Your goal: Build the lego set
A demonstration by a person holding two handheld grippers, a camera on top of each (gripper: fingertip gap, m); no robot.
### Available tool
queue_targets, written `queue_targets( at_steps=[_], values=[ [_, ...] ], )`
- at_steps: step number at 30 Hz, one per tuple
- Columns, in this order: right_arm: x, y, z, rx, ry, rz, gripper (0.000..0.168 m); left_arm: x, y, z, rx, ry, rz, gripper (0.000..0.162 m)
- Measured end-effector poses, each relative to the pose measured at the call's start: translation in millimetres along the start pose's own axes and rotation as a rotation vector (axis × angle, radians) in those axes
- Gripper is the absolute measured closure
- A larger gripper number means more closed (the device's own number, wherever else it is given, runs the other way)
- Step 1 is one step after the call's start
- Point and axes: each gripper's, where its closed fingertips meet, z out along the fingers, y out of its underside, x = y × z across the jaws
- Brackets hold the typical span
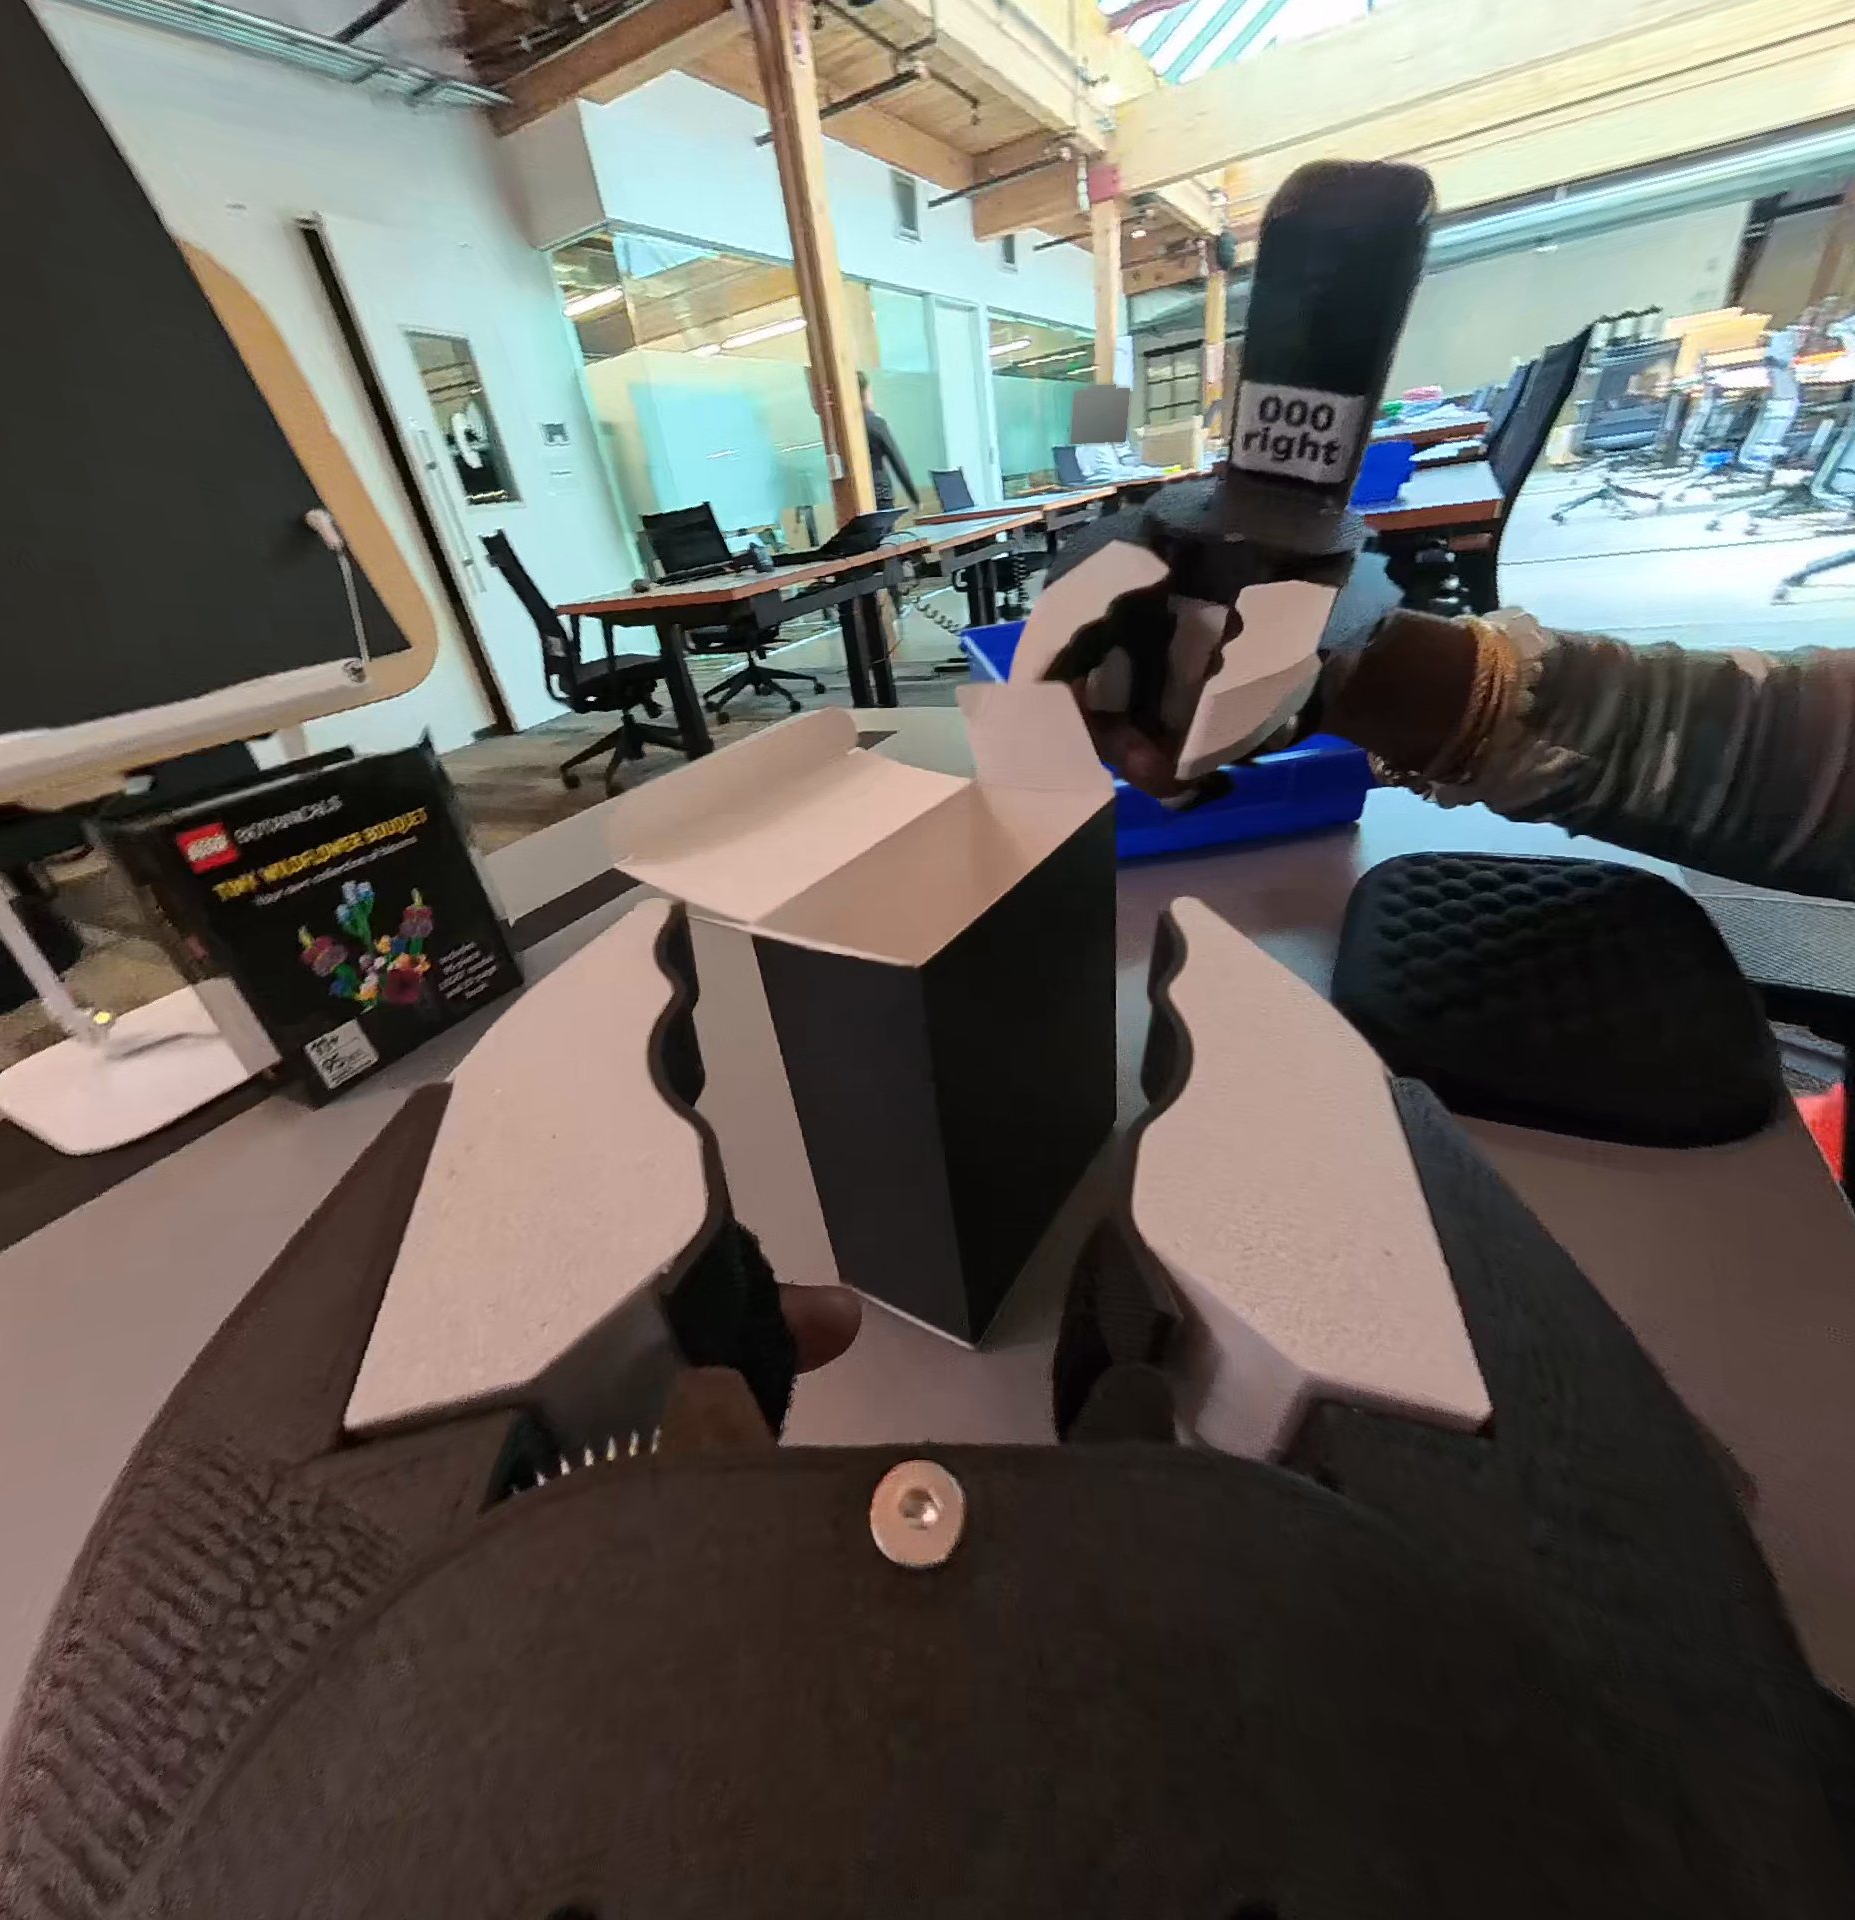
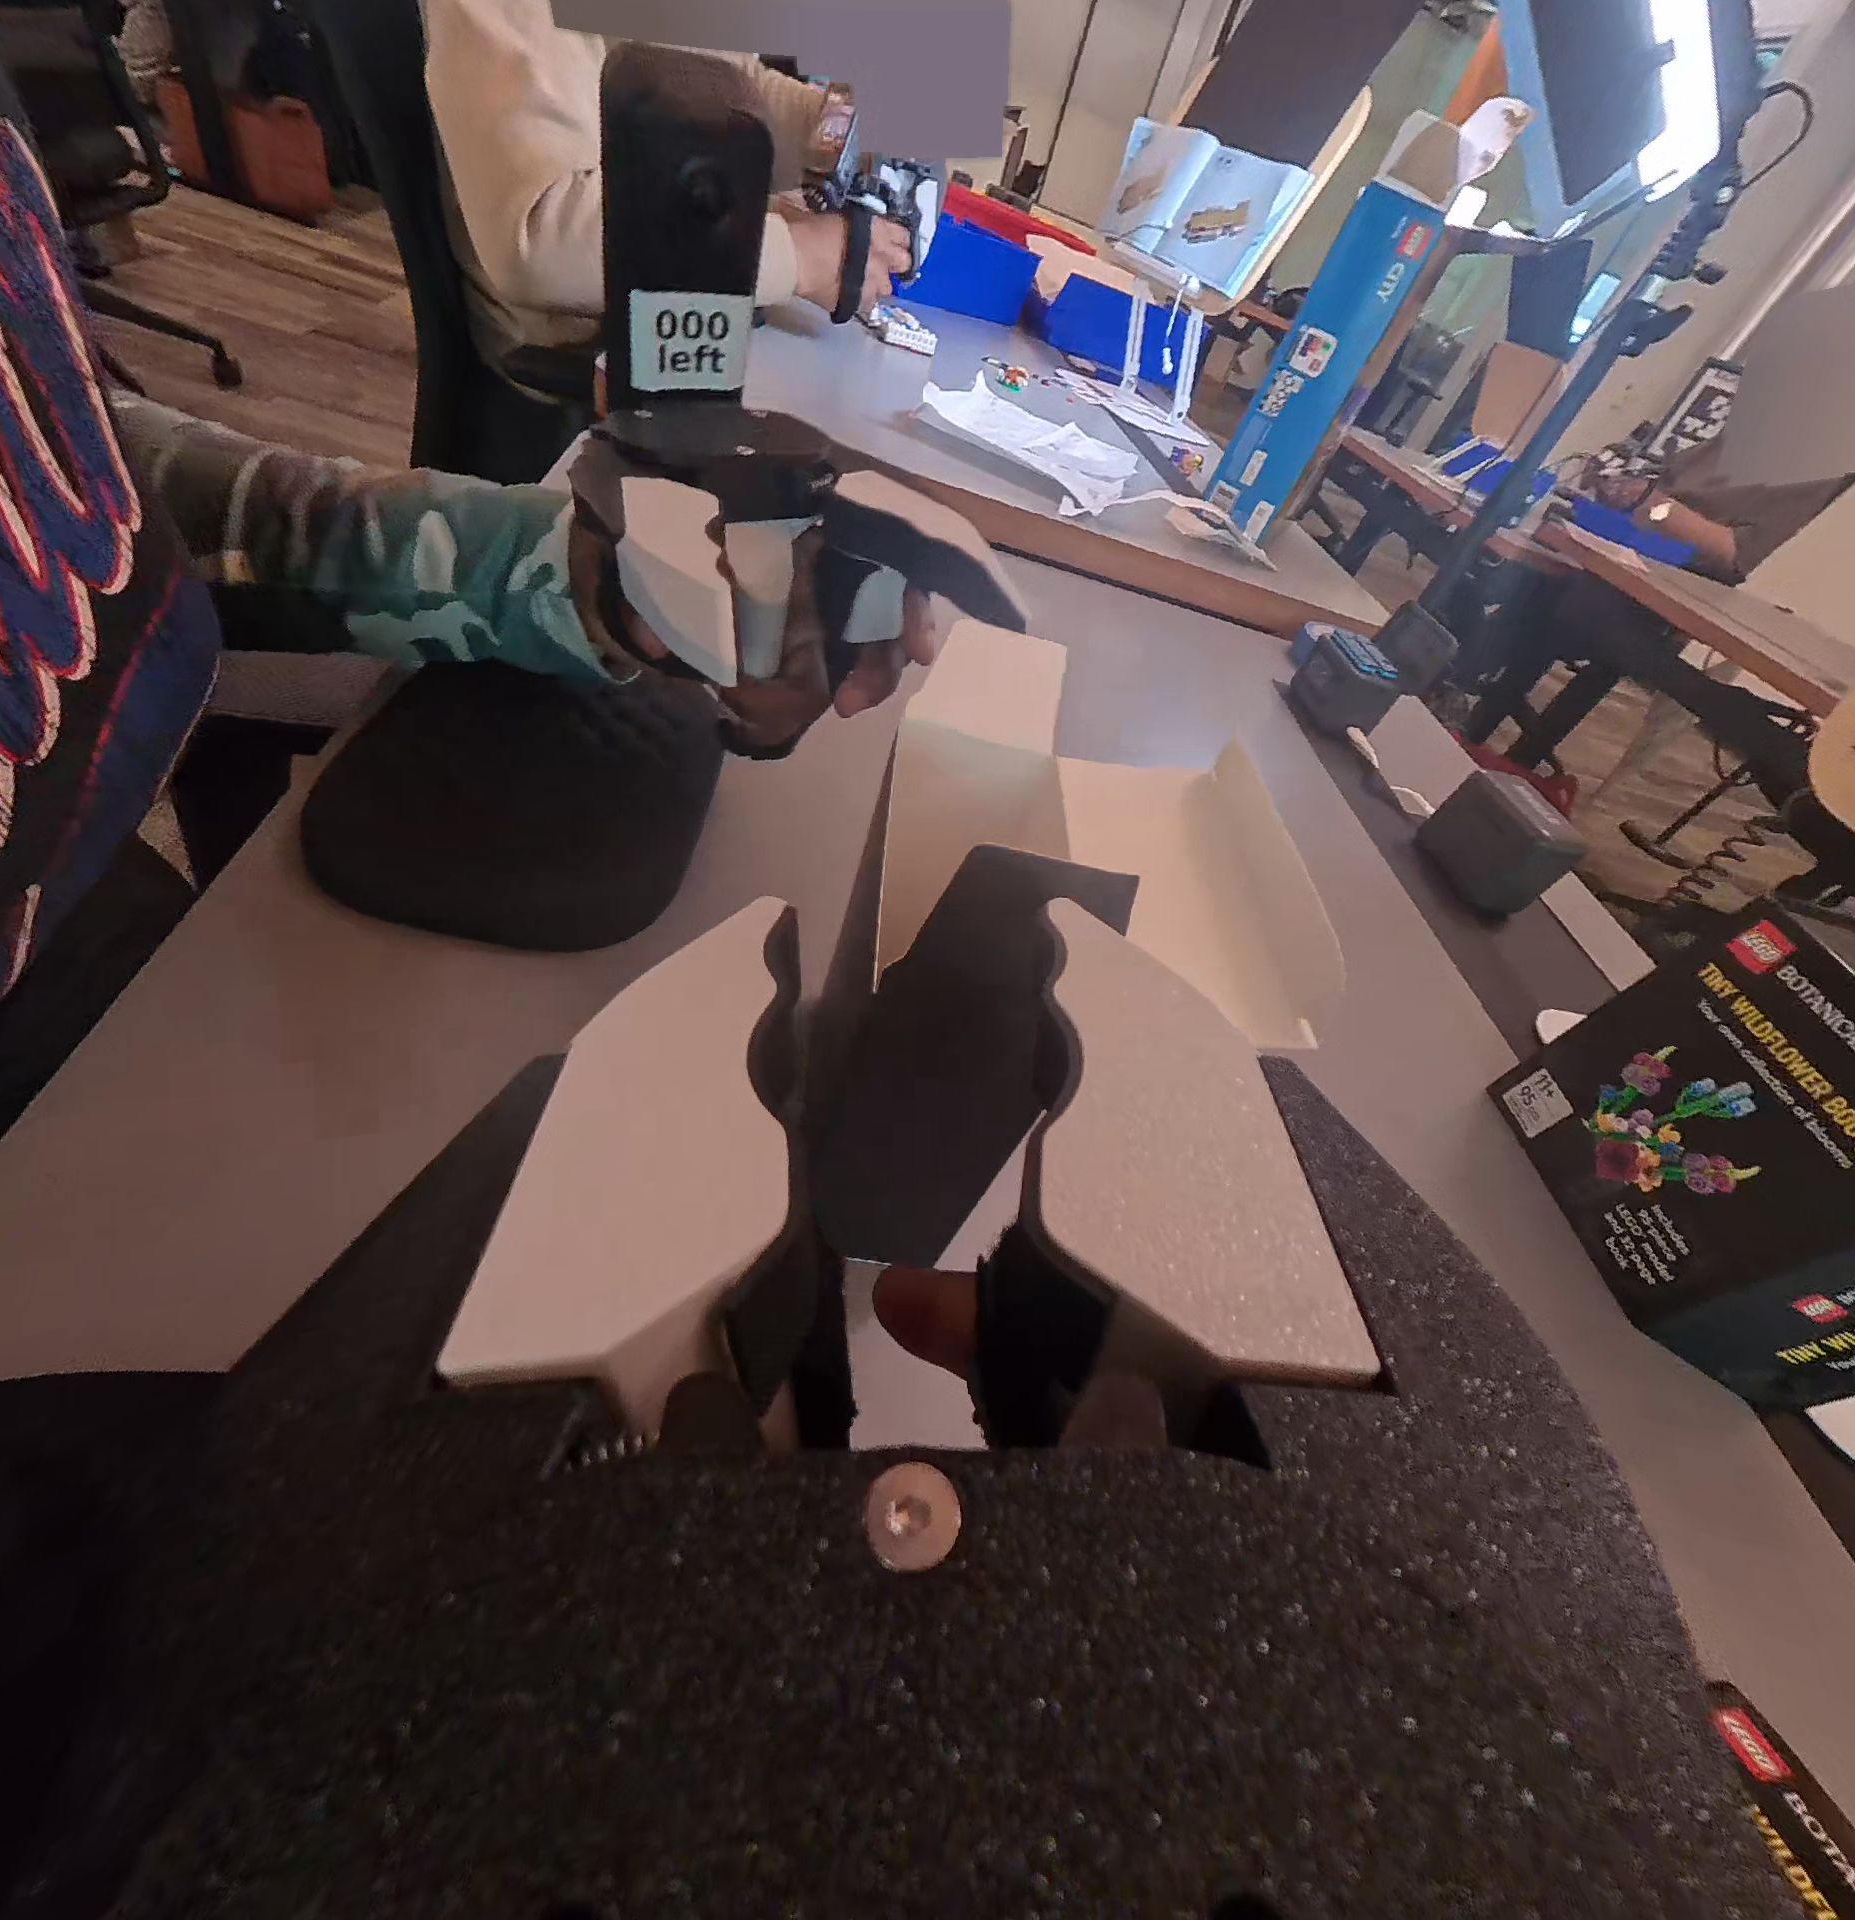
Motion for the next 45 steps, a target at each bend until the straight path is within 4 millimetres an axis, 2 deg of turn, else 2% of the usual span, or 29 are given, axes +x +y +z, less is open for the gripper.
queue_targets(
  at_steps=[5,11,16,21,25,27,29,36,39,45],
  values=[
    [-1.3,6.2,5.8,-0.032,-0.024,-0.002,0.125,5.2,-3.9,7.1,-0.015,0.058,0.031,0.078],
    [-4.4,27.1,14.3,-0.121,-0.05,-0.003,0.12,19.8,-6.8,22.0,-0.057,0.161,0.096,0.077],
    [-4.5,27.2,17.0,-0.087,-0.056,0.021,0.123,28.8,19.8,36.8,-0.231,0.238,0.101,0.076],
    [-4.0,25.8,17.8,-0.062,-0.062,0.025,0.126,25.8,32.1,37.5,-0.358,0.248,0.243,0.076],
    [-3.2,25.7,17.9,-0.059,-0.075,0.029,0.127,27.4,43.9,31.4,-0.474,0.314,0.486,0.082],
    [-3.0,25.6,18.4,-0.061,-0.086,0.031,0.127,22.1,48.9,29.5,-0.54,0.33,0.587,0.084],
    [-1.4,26.0,19.2,-0.071,-0.088,0.034,0.128,17.1,50.0,27.4,-0.605,0.36,0.645,0.092],
    [0.2,31.2,19.0,-0.208,-0.117,0.006,0.144,2.1,54.9,21.8,-0.892,0.494,0.899,0.112],
    [-0.6,34.8,18.5,-0.3,-0.147,-0.008,0.144,1.9,60.6,19.0,-1.022,0.584,0.949,0.125],
    [-1.6,41.4,15.2,-0.448,-0.168,0.01,0.144,0.4,65.2,18.2,-1.129,0.667,0.944,0.132]
  ],
)
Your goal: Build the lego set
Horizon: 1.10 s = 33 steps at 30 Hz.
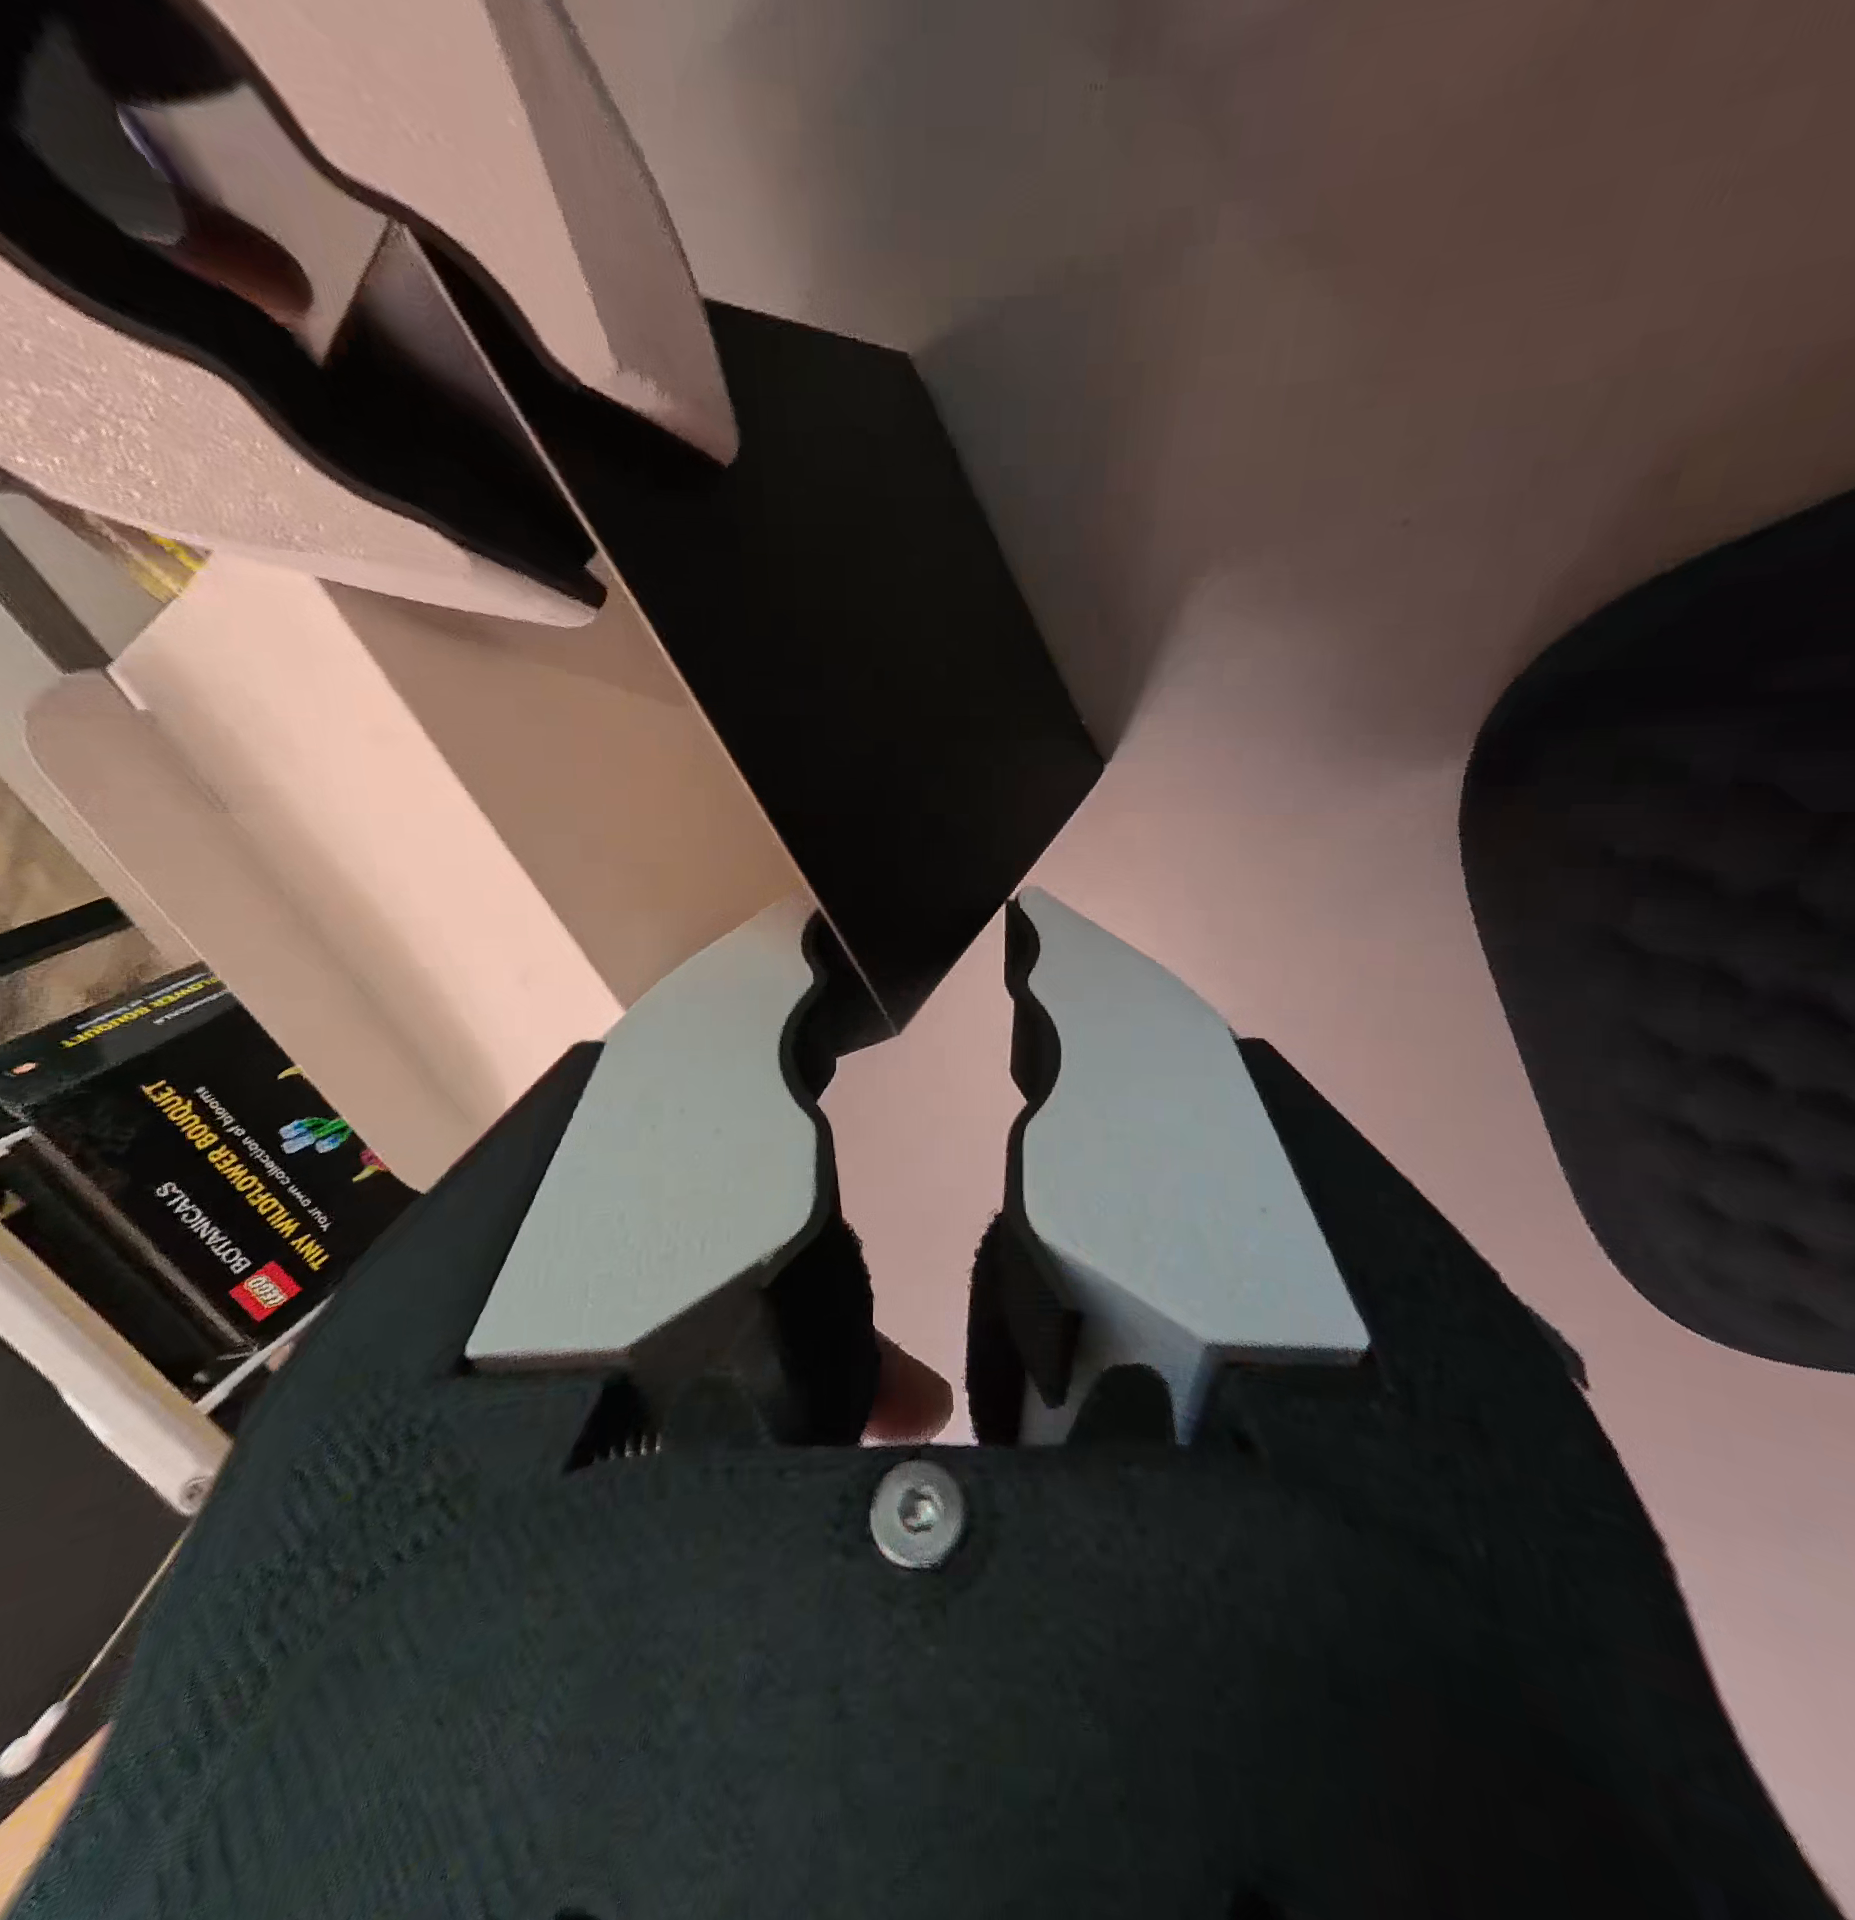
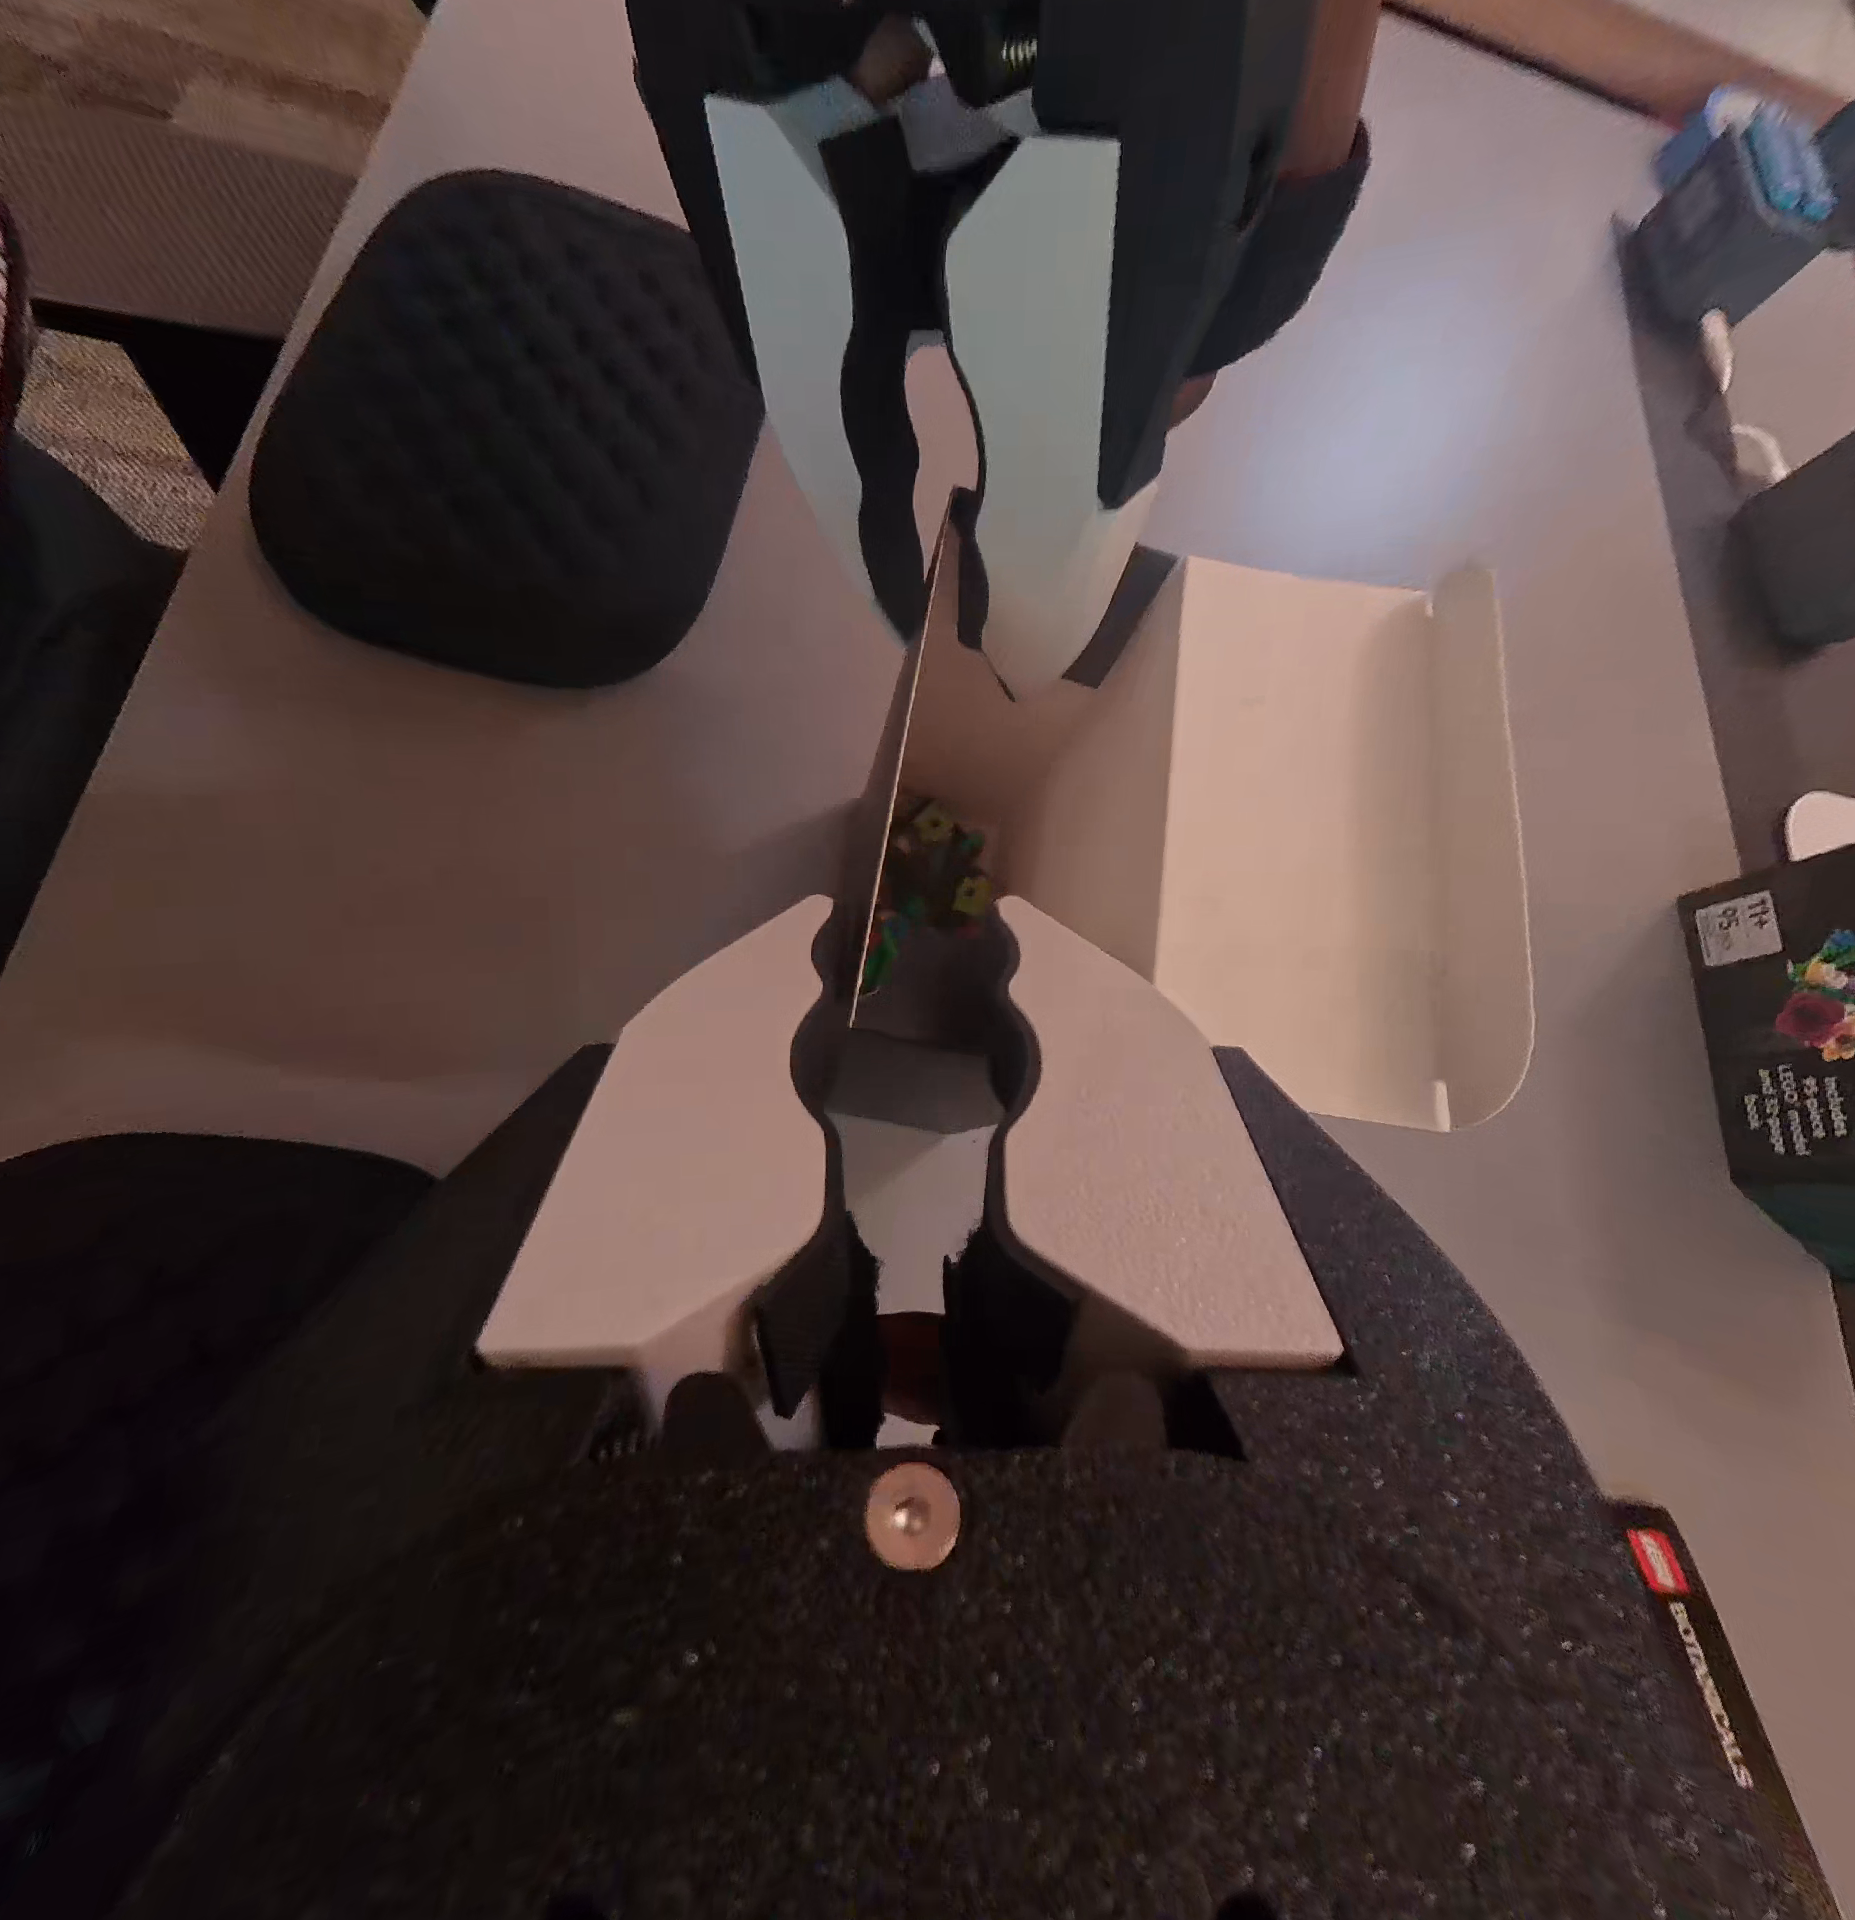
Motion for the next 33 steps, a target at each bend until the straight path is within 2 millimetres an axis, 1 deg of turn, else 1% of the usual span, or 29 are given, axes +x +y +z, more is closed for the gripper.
queue_targets(
  at_steps=[2,7,11,12,13,14,15,17,19,22,24,26,28,29,30,31,33],
  values=[
    [-2.3,2.4,-0.5,-0.061,-0.017,0.025,0.143,0.6,0.7,0.0,0.004,0.004,-0.007,0.132],
    [-17.5,9.4,-4.4,-0.284,-0.152,0.107,0.123,4.1,0.0,-1.0,0.0,0.031,-0.027,0.127],
    [-19.7,15.3,-7.1,-0.441,-0.204,0.087,0.122,4.6,-0.1,-1.2,0.005,0.055,-0.056,0.128],
    [-20.2,14.8,-6.8,-0.446,-0.214,0.063,0.121,3.9,0.3,-0.8,0.011,0.053,-0.065,0.127],
    [-21.6,14.0,-5.8,-0.435,-0.223,0.034,0.114,2.6,0.6,-0.1,0.025,0.044,-0.078,0.126],
    [-22.7,12.8,-4.7,-0.413,-0.223,0.016,0.109,1.3,-0.4,0.6,0.055,0.033,-0.1,0.121],
    [-23.9,11.4,-4.2,-0.386,-0.219,0.013,0.106,0.8,-2.9,0.9,0.099,0.024,-0.135,0.115],
    [-25.3,5.0,-3.9,-0.305,-0.206,0.016,0.102,-0.4,-10.7,-1.4,0.209,0.002,-0.208,0.112],
    [-21.8,-3.8,-6.1,-0.209,-0.163,0.004,0.102,-3.4,-18.1,-8.3,0.324,-0.048,-0.262,0.111],
    [-12.6,-23.0,-16.8,-0.028,-0.062,0.005,0.102,-15.2,-24.2,-29.7,0.529,-0.174,-0.378,0.106],
    [-9.1,-37.9,-29.5,0.125,0.012,0.03,0.103,-24.8,-22.0,-49.8,0.689,-0.277,-0.479,0.106],
    [-2.2,-46.2,-44.2,0.268,0.118,0.079,0.104,-33.1,-15.3,-69.3,0.852,-0.378,-0.594,0.105],
    [10.0,-44.8,-57.3,0.393,0.247,0.184,0.097,-39.6,-3.9,-81.8,0.995,-0.455,-0.734,0.096],
    [15.6,-40.4,-60.7,0.445,0.296,0.255,0.093,-41.3,0.8,-83.1,1.061,-0.458,-0.81,0.089],
    [18.8,-33.8,-60.0,0.477,0.318,0.326,0.084,-40.9,2.4,-80.0,1.117,-0.423,-0.877,0.078],
    [19.6,-26.0,-55.3,0.48,0.315,0.382,0.077,-39.5,2.0,-72.9,1.153,-0.365,-0.932,0.07],
    [23.0,-11.0,-41.6,0.438,0.312,0.469,0.07,-38.0,0.6,-52.5,1.164,-0.262,-1.014,0.061]
  ],
)
